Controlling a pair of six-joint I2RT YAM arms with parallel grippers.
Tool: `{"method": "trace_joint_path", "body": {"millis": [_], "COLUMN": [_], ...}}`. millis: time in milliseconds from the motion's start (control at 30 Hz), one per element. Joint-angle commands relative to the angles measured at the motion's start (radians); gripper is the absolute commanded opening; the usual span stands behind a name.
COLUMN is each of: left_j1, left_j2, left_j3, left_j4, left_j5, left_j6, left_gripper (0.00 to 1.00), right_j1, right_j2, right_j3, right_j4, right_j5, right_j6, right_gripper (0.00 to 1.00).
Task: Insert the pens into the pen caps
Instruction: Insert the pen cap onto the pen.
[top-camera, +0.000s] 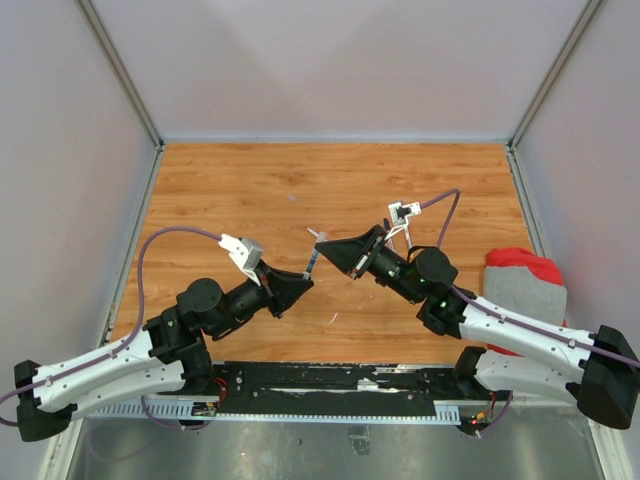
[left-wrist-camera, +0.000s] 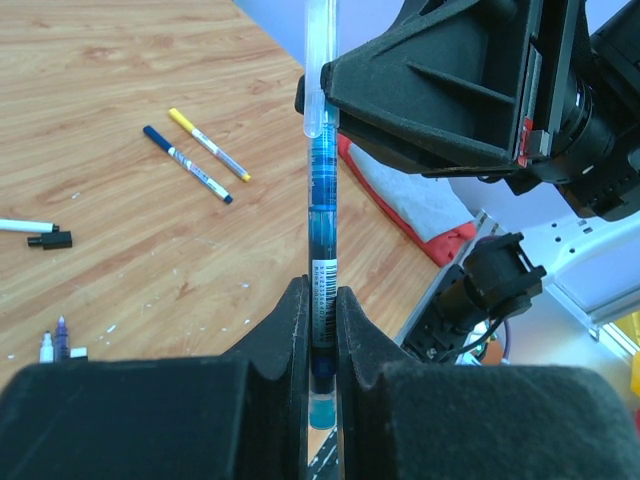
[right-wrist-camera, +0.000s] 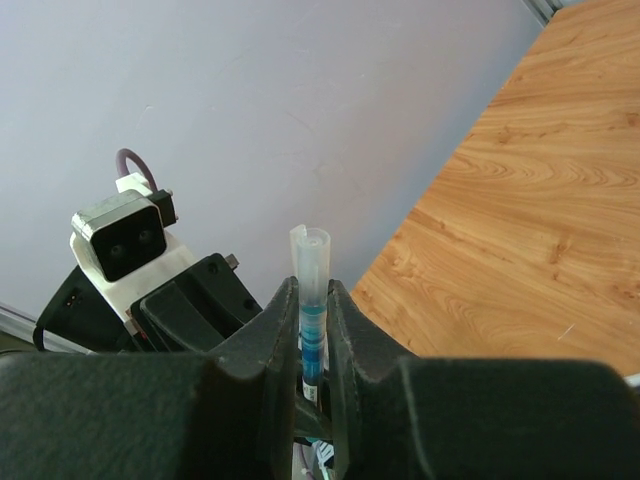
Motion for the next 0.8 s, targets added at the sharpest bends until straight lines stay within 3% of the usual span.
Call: {"method": "trace_joint_path", "body": {"millis": [0,267,467,600,700,767], "left_j1": [-0.008,-0.008,-0.008,-0.008,-0.008,-0.009], "left_j2": [0.001,-0.004,-0.003,0.015,0.034,0.044], "left_j3": [0.007,0.006,0.005,0.014,0.021,0.026], "left_j4": [0.069,0.068,0.106,0.152,0.174,0.183], "left_j5": [-0.011,-0.012,-0.025,-0.040,-0.051,-0.052], "left_j6": [0.010,0.010,0.018,0.042,0.056,0.061], "left_gripper": [0.00,0.00,0.00,0.00,0.00,0.00], "right_j1": [0.016,0.016,0.015,0.016,0.017,0.017], "right_j2": [0.030,0.011,0.010,0.024,0.021,0.011], "right_j3": [-0.030,-0.032,-0.007,0.019,0.030,0.030], "right_j4": [0.034,0.039,0.049,0.059,0.055,0.034], "right_j5": [-0.079,-0.052,-0.020,-0.041,-0.061,-0.063], "right_j6": [0.025,0.025,0.056,0.063,0.041,0.013], "right_gripper": [0.16,0.21,0.10,0.09,0.14,0.24]}}
